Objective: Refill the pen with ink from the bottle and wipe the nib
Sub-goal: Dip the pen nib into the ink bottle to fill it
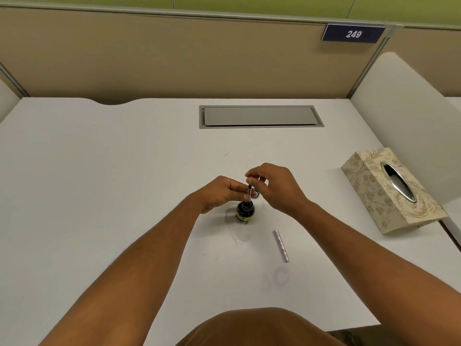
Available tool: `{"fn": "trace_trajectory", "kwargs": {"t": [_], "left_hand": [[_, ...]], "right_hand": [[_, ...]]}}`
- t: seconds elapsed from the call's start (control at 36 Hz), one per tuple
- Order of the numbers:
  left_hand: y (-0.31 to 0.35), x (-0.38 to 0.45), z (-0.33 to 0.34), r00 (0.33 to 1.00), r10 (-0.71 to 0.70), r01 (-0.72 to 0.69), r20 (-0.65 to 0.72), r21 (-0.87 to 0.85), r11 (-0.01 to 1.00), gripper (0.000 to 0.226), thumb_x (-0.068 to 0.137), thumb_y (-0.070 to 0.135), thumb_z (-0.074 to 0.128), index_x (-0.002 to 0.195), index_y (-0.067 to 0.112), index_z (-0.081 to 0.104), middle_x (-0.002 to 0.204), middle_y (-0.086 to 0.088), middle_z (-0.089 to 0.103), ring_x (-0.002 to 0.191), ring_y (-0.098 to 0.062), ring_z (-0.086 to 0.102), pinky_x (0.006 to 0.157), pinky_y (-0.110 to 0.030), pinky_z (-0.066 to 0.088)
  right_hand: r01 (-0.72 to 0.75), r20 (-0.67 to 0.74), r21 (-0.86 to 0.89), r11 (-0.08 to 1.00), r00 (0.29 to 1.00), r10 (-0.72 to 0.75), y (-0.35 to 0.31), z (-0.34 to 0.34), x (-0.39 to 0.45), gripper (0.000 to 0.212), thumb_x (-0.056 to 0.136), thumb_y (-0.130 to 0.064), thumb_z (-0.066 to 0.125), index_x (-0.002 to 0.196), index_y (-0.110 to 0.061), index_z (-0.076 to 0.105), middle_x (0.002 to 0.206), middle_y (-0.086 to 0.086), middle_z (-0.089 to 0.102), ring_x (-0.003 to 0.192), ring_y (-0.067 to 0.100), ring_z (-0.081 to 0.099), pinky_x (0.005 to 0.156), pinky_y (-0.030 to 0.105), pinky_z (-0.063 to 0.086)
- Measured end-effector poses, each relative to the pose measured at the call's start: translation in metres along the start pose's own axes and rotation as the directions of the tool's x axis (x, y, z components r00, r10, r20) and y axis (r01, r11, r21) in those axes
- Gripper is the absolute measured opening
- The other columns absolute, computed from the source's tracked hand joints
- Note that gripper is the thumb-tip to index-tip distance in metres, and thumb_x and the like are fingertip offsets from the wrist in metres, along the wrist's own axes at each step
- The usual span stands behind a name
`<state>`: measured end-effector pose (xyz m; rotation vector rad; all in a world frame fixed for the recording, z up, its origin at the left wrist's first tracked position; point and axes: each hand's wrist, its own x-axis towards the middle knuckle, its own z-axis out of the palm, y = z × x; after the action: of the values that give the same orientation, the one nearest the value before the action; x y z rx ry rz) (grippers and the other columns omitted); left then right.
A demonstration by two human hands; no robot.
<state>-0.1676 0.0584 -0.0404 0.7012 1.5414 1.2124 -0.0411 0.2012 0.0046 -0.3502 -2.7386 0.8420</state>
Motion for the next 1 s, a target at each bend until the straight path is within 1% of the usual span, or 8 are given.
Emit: {"fn": "trace_trajectory", "kwargs": {"t": [0.19,0.33,0.53,0.61,0.78,0.83,0.94,1.0], "left_hand": [[-0.004,0.000,0.001,1.000,0.009,-0.008,-0.021,0.021,1.000,0.026,0.088,0.013,0.074,0.113,0.012,0.075,0.113,0.004,0.075,0.113,-0.006,0.066,0.100,-0.020,0.046],[-0.008,0.001,0.001,0.999,0.028,-0.028,-0.032,0.007,1.000,0.028,0.089,0.012,0.073,0.116,0.009,0.073,0.115,0.001,0.075,0.115,-0.008,0.066,0.099,-0.019,0.047],[-0.012,-0.002,0.000,0.998,0.045,-0.045,-0.041,0.006,0.999,0.030,0.089,0.008,0.072,0.119,0.007,0.072,0.116,0.000,0.074,0.114,-0.010,0.067,0.097,-0.020,0.050],[-0.011,-0.003,0.001,0.998,0.034,-0.034,-0.058,0.000,0.999,0.028,0.087,0.008,0.073,0.115,0.011,0.074,0.114,0.001,0.075,0.113,-0.010,0.067,0.101,-0.024,0.048],[-0.008,-0.005,0.006,0.995,0.034,-0.035,-0.098,-0.015,0.999,0.022,0.087,0.008,0.074,0.107,0.016,0.076,0.105,0.005,0.077,0.104,-0.005,0.070,0.093,-0.019,0.049],[-0.008,-0.005,0.007,0.994,0.029,-0.031,-0.109,-0.022,0.999,0.020,0.086,0.008,0.074,0.103,0.019,0.077,0.101,0.007,0.078,0.101,-0.002,0.070,0.090,-0.018,0.049],[-0.009,-0.006,0.008,0.993,0.029,-0.032,-0.114,-0.027,0.999,0.018,0.086,0.009,0.075,0.100,0.021,0.077,0.098,0.010,0.078,0.096,0.002,0.069,0.085,-0.015,0.046],[-0.008,-0.006,0.009,0.995,0.033,-0.036,-0.092,-0.030,0.999,0.019,0.087,0.008,0.074,0.101,0.021,0.076,0.100,0.009,0.078,0.099,0.001,0.069,0.085,-0.014,0.049]], "right_hand": [[0.005,0.001,0.004,1.000,1.000,-0.005,0.002,0.003,-0.006,0.018,0.093,-0.020,0.065,0.109,-0.016,0.073,0.092,-0.004,0.071,0.081,0.011,0.062,0.080,0.027,0.049],[-0.010,0.018,-0.013,1.000,1.000,0.010,0.002,0.003,-0.008,0.021,0.095,-0.021,0.062,0.113,-0.016,0.072,0.095,-0.006,0.072,0.085,0.011,0.063,0.082,0.025,0.048],[-0.022,-0.012,0.004,1.000,1.000,0.022,0.000,0.005,-0.010,0.022,0.096,-0.022,0.062,0.114,-0.016,0.072,0.099,-0.005,0.073,0.086,0.011,0.064,0.083,0.022,0.047],[-0.054,-0.030,0.038,0.998,0.998,0.055,0.000,0.005,-0.010,0.021,0.095,-0.023,0.062,0.112,-0.018,0.073,0.101,-0.008,0.073,0.085,0.009,0.064,0.081,0.021,0.047],[-0.095,-0.050,0.084,0.992,0.994,0.100,0.001,0.004,-0.010,0.018,0.094,-0.025,0.064,0.108,-0.021,0.074,0.095,-0.012,0.073,0.081,0.004,0.064,0.073,0.009,0.041],[-0.104,-0.049,0.079,0.991,0.993,0.108,0.001,0.004,-0.009,0.018,0.093,-0.027,0.064,0.107,-0.021,0.074,0.093,-0.012,0.071,0.078,0.002,0.063,0.071,0.011,0.040],[-0.117,-0.051,0.062,0.991,0.991,0.120,0.002,0.004,-0.008,0.015,0.093,-0.025,0.065,0.102,-0.019,0.075,0.092,-0.006,0.071,0.081,0.005,0.062,0.076,0.019,0.046],[-0.134,-0.061,0.070,0.989,0.989,0.138,0.002,0.004,-0.008,0.014,0.092,-0.023,0.066,0.100,-0.018,0.075,0.091,-0.007,0.071,0.080,0.003,0.062,0.075,0.015,0.046]]}}
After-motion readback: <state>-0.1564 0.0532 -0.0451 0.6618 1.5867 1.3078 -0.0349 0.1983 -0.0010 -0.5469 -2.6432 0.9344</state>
